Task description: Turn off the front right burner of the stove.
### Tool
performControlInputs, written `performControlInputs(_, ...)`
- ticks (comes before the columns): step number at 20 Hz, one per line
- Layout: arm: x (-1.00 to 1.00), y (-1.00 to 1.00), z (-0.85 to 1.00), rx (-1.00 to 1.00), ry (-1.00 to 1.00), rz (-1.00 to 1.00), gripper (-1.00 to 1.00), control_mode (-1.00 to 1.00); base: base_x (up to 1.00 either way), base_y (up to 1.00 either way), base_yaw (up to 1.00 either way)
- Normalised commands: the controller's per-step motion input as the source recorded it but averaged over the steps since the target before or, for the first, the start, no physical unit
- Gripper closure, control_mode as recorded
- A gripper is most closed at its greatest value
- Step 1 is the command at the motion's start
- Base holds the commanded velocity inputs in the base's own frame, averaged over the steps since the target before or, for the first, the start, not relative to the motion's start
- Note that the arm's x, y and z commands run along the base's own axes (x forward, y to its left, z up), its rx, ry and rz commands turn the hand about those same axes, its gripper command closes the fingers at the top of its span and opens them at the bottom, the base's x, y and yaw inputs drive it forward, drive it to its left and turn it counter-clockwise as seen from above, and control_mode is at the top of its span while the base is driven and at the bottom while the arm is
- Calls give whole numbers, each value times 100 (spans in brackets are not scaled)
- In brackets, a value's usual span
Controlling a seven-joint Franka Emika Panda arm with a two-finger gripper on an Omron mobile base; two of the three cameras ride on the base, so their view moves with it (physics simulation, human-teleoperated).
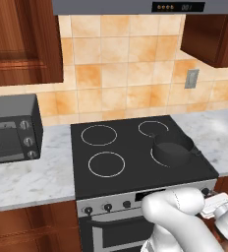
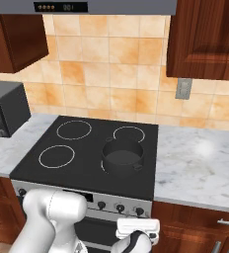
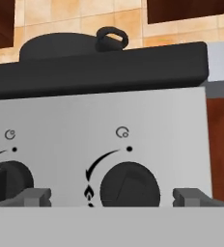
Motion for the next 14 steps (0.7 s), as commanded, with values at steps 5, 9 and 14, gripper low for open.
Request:
performControlInputs(5, 8, -8, -13, 0, 0, -2, -100, -100, 0, 0, 0)
performControlInputs(9, 8, -14, -4, 2, 0, -1, -100, -100, 0, 0, 0)
performControlInputs(14, 0, -7, -1, 1, 0, 0, -100, -100, 0, 0, 0)
